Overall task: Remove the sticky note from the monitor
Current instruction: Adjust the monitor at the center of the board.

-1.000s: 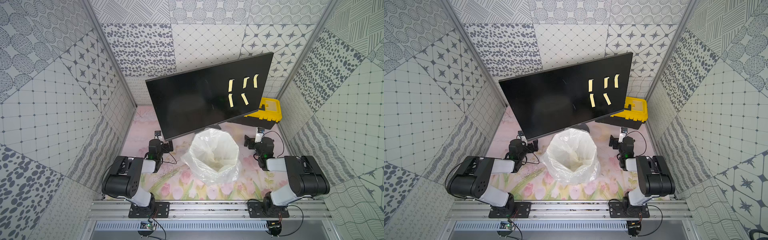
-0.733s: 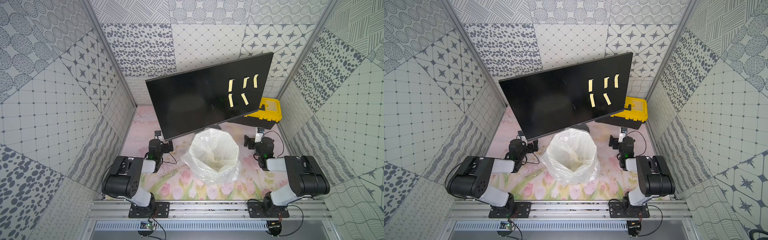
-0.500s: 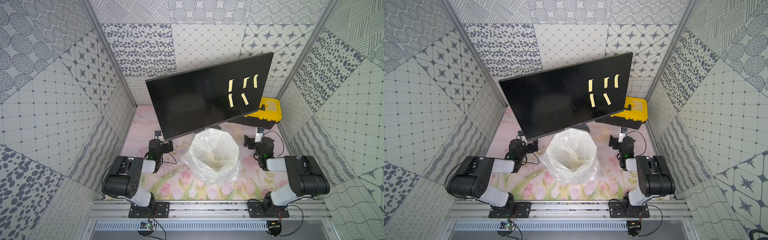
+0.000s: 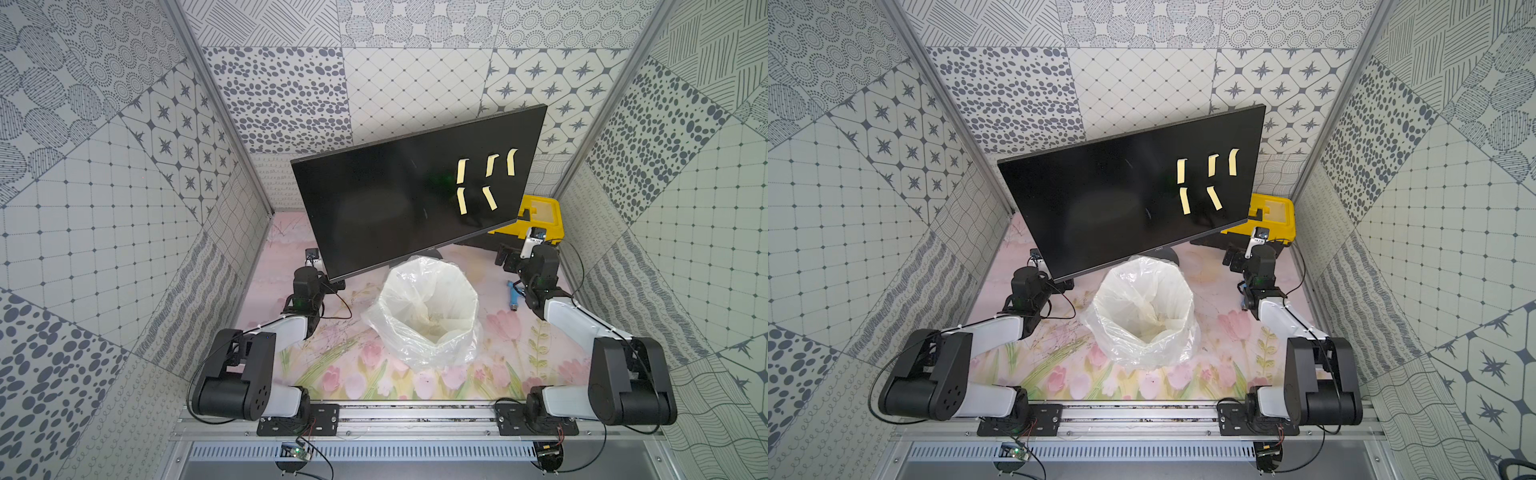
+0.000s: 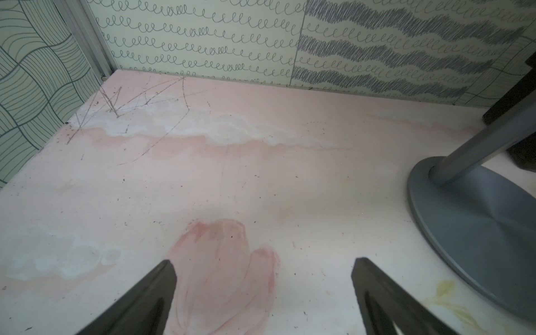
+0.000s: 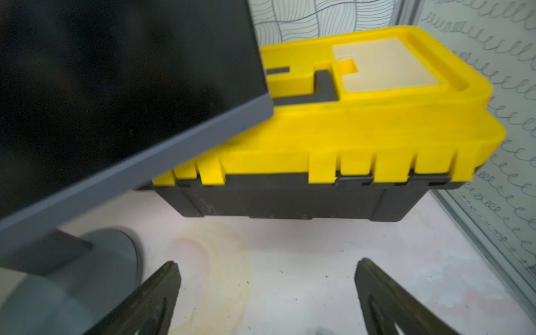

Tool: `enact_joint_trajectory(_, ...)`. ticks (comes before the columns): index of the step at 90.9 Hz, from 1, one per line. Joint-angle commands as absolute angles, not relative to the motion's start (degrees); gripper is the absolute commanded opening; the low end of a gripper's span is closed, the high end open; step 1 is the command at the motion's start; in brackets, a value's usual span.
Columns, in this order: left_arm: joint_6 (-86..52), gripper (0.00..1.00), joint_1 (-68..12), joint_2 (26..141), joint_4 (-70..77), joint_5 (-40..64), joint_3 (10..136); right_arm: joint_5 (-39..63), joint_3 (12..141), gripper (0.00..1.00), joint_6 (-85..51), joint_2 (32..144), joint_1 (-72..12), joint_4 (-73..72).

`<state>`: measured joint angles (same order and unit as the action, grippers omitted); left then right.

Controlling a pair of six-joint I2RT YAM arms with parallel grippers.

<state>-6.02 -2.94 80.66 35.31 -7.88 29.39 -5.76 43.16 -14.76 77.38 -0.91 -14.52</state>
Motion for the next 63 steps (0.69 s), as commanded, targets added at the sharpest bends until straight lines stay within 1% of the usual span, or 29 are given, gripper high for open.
enact_joint_trajectory(1, -9.0, 0.99, -2.5, 74.8, 19.3, -11.4, 33.7, -5.9, 47.1, 0.98, -24.9, 76.4, -0.7, 1.5)
enact_joint_trajectory(18, -18.9, 0.99, -2.7, 65.8, -5.5, -17.5, 40.8, 0.2, 50.2, 0.98, -27.4, 70.8, -0.6, 11.9)
enact_joint_trajectory(28, -24.1, 0.99, -3.0, 59.7, -17.8, -17.7, 43.4, 3.8, 51.8, 0.98, -28.8, 66.0, -0.6, 17.5)
enact_joint_trajectory(44, -29.4, 0.99, -3.6, 49.0, -28.3, -18.3, 42.7, 10.6, 53.2, 0.96, -30.7, 60.2, -0.8, 22.7)
enact_joint_trajectory(53, -30.2, 0.99, -3.7, 46.2, -32.5, -19.5, 42.6, 12.4, 53.2, 0.95, -31.7, 58.7, -1.3, 23.7)
enact_joint_trajectory(63, -30.5, 0.99, -3.7, 44.8, -35.9, -23.6, 42.9, 12.1, 53.5, 0.95, -31.7, 58.1, -2.2, 23.9)
